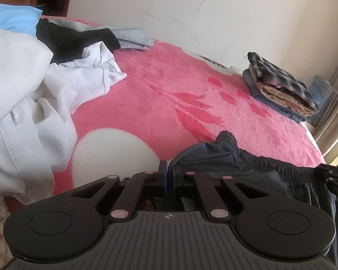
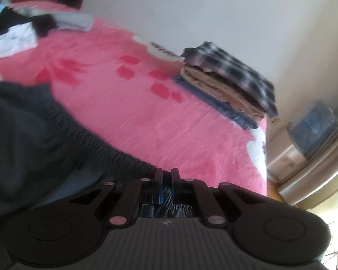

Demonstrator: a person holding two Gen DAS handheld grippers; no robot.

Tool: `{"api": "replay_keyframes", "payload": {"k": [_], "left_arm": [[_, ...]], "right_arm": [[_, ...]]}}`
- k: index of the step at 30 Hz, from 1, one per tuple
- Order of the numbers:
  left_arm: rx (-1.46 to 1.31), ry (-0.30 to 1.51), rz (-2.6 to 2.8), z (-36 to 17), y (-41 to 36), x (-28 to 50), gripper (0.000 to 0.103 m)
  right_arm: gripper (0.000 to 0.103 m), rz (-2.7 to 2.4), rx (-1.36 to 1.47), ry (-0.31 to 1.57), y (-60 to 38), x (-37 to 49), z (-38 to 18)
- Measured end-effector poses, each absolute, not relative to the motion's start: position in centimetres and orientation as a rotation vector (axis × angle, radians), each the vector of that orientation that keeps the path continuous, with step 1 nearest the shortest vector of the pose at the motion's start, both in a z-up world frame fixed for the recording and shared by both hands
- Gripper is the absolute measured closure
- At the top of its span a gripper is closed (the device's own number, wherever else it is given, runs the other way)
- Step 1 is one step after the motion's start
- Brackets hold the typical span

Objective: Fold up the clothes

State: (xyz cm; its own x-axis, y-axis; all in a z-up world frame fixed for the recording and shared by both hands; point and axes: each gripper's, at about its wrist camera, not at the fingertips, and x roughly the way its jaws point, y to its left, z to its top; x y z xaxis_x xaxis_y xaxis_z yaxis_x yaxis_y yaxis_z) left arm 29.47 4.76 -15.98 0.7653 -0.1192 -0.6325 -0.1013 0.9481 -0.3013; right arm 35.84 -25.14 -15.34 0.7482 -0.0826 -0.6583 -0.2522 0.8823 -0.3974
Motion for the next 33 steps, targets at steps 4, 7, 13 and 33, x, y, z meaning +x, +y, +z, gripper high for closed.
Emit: {"api": "replay_keyframes", "payload": {"k": [4, 7, 13, 33], "left_arm": [[-0.3, 0.72, -0.009, -16.3, 4.4, 29.7, 0.1], [-0.276, 0.721, -0.013, -16.3, 4.3, 29.8, 0.099], [-0.284, 0.741, -0.009, -16.3, 4.6, 29.9, 0.095], [-0.192, 0.716, 0.005, -16.6, 3.7, 29.7, 0.087]], "right_arm": [[0.096, 0.025, -0.456, 0.764, -25.9, 37.8, -17.8], [0.09, -0.044, -0.314, 0.774, -27.9, 38.8, -17.4], [0.063, -0.096, 0.232, 0.704, -37.0, 35.6, -12.0], [0.099, -0.135, 0.353, 0.879, -43.5, 30.5, -17.0]]}}
